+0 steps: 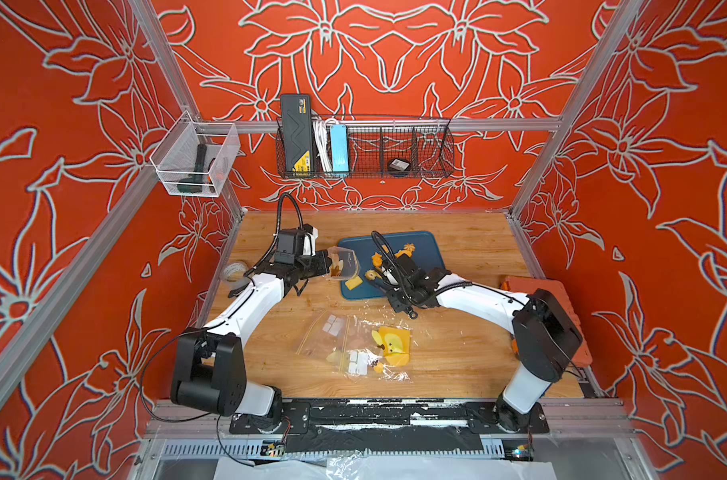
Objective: Put the cookies into a resealable bag to prevent moisture
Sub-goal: Pick up the cookie from the tray, then place the cookie in the ziploc bag.
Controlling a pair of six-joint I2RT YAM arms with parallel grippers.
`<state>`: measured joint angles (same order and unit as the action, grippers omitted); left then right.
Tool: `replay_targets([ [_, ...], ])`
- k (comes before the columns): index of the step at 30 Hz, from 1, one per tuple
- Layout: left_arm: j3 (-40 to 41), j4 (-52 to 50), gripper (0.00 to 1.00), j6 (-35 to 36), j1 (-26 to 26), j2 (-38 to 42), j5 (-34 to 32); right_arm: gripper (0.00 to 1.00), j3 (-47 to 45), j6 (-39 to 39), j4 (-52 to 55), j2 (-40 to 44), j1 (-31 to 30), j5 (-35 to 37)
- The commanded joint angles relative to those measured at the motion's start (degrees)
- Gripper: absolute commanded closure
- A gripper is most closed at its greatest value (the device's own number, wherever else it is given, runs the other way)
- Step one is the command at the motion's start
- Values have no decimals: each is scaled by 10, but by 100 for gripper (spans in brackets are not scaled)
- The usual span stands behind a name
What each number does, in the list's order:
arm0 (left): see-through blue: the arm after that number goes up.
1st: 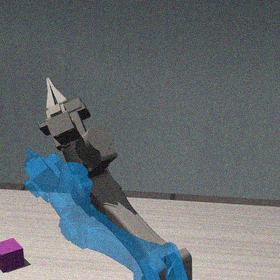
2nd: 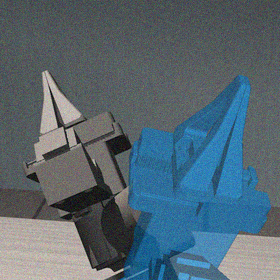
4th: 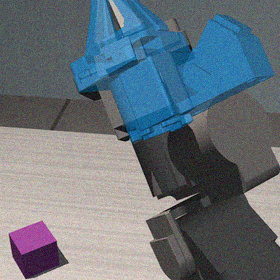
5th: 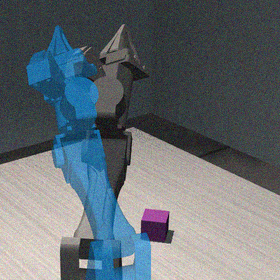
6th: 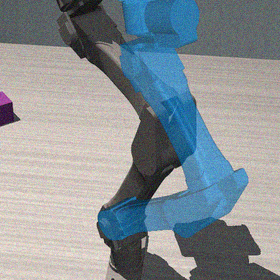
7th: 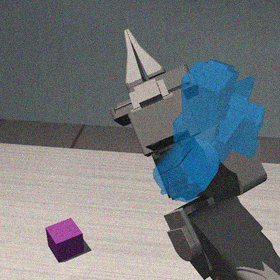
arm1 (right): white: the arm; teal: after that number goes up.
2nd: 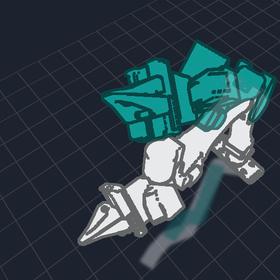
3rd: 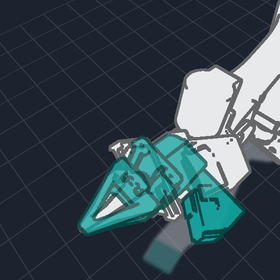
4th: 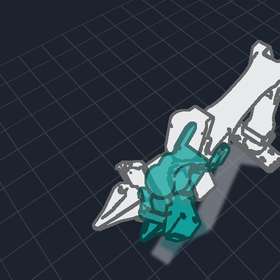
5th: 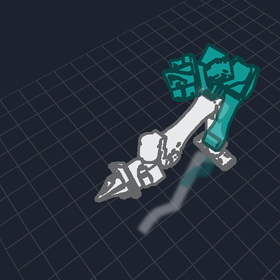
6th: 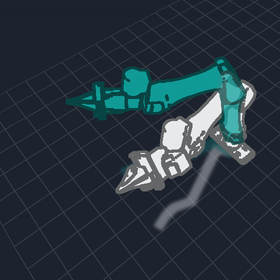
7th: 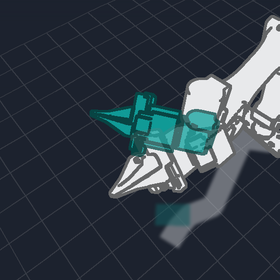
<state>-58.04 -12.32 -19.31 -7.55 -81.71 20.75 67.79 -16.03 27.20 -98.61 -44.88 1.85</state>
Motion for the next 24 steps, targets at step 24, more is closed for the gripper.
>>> replay_targets([
  [24,-6,8,100,9,2,-25,60,66,-53,-9,-106,190,0,-133],
])
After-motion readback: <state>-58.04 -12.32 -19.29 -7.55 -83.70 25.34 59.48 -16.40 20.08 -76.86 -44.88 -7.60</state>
